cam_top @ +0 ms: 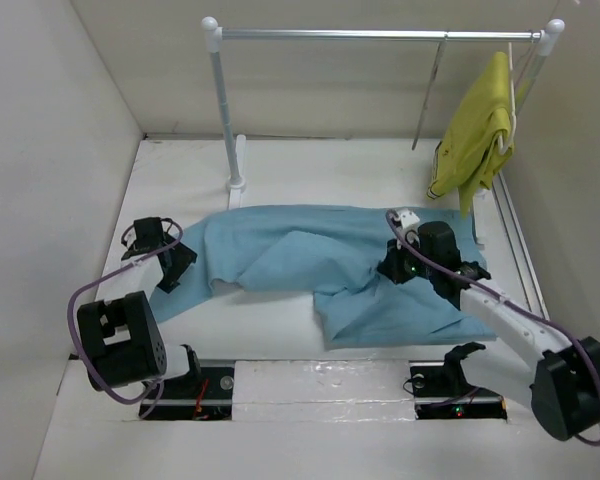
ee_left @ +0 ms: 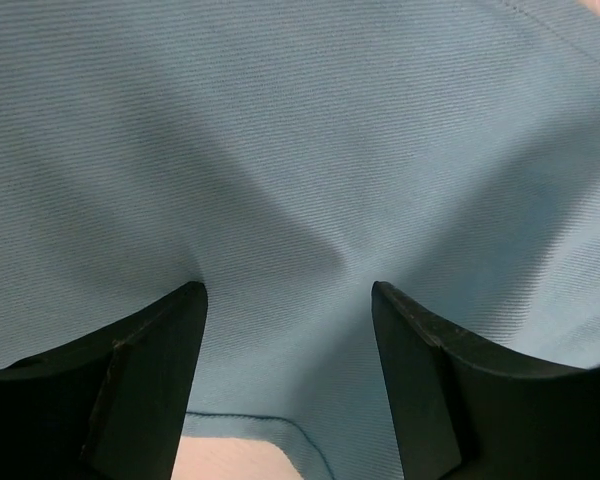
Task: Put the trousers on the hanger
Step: Flatten out the trousers at the center of the board.
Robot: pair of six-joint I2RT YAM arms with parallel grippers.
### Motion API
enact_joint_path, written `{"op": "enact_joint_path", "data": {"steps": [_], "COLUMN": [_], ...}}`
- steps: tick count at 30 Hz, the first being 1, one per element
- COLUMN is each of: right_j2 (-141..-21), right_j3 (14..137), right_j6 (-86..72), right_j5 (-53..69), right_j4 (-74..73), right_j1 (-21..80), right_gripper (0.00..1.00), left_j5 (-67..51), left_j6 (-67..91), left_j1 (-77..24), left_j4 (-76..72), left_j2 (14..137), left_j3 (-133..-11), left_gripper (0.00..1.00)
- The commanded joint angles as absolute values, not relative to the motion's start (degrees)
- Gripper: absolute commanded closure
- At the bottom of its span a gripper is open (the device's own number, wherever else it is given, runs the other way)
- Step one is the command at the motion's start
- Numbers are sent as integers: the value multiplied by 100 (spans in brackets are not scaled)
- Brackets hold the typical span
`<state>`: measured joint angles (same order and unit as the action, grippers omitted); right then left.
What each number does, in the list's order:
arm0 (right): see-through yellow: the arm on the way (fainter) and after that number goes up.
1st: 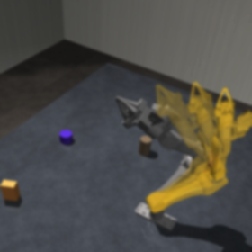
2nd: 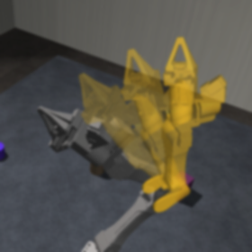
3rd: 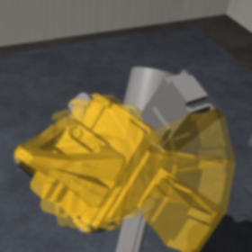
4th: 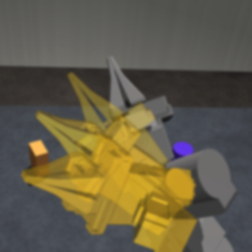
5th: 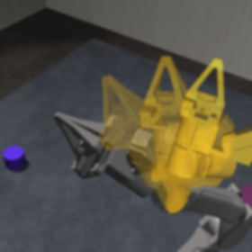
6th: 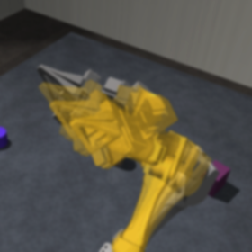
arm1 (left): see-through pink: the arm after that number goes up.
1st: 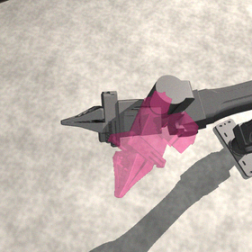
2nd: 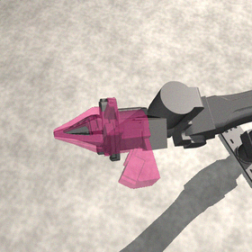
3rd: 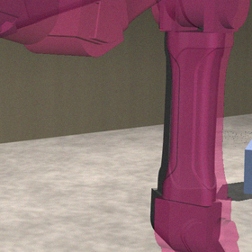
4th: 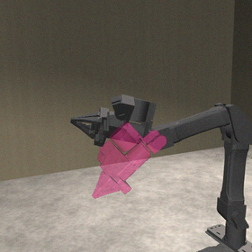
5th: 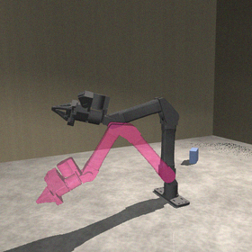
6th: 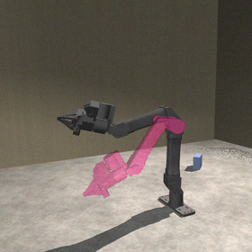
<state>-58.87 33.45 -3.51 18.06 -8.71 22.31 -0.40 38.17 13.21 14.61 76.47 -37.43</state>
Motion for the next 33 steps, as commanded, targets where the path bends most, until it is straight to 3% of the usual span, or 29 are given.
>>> {"op": "enact_joint_path", "data": {"steps": [1, 2, 3, 5, 7, 10, 12, 13, 14, 16, 18, 19, 22, 27, 33], "right_j2": [-6265, -6589, -6748, -7117, -7058, -6909, -6908, -6952, -7170, -7556, -8382, -8689, -9990, -11503, -11988], "right_j3": [3495, 3716, 3961, 5115, 5590, 6168, 6284, 6293, 6293, 6328, 6696, 6915, 8153, 10007, 9932], "right_j6": [-291, -168, -89, 321, 483, 632, 773, 773, 817, 1036, 1186, 1421, 1765, 1916, 1556], "right_j5": [1839, 1593, 1330, 393, 167, -693, -721, -686, -512, -73, 324, 395, 711, 1081, 1090], "right_j4": [-1528, -1860, -2020, -2719, -2934, -3032, -2736, -2620, -2480, -1911, -1706, -1618, -1923, -2380, -1962], "right_j1": [2240, 2346, 2564, 3142, 3357, 4155, 4646, 4815, 4973, 5360, 5615, 5834, 5976, 5977, 5924], "right_gripper": [91, 84, 66, 44, 38, 37, 44, 64, 78, 93, 85, 67, 38, 33, 32], "left_j5": [104, 123, 132, 167, 202, 474, 745, 817, 948, 1081, 792, 695, 449, 431, 861], "left_j6": [3929, 3937, 3946, 3938, 3894, 3841, 3876, 3911, 4155, 4262, 4412, 4473, 4675, 4904, 5001], "left_j1": [1327, 1327, 1327, 1327, 1327, 1327, 1327, 1327, 1327, 1327, 1327, 1327, 1502, 1652, 1652], "left_j4": [1283, 1257, 1266, 1518, 1582, 1828, 2065, 2170, 2380, 2364, 2338, 2320, 2110, 1513, 1222], "left_j2": [7533, 7506, 7497, 7410, 7339, 6795, 6268, 6119, 5769, 5354, 5439, 5580, 6204, 7170, 8707], "left_j3": [-3516, -3481, -3489, -3716, -3814, -3893, -3894, -3885, -3893, -3806, -3780, -3753, -3543, -3532, -4374], "left_gripper": [37, 36, 36, 35, 35, 35, 35, 35, 35, 33, 32, 31, 31, 31, 32]}}
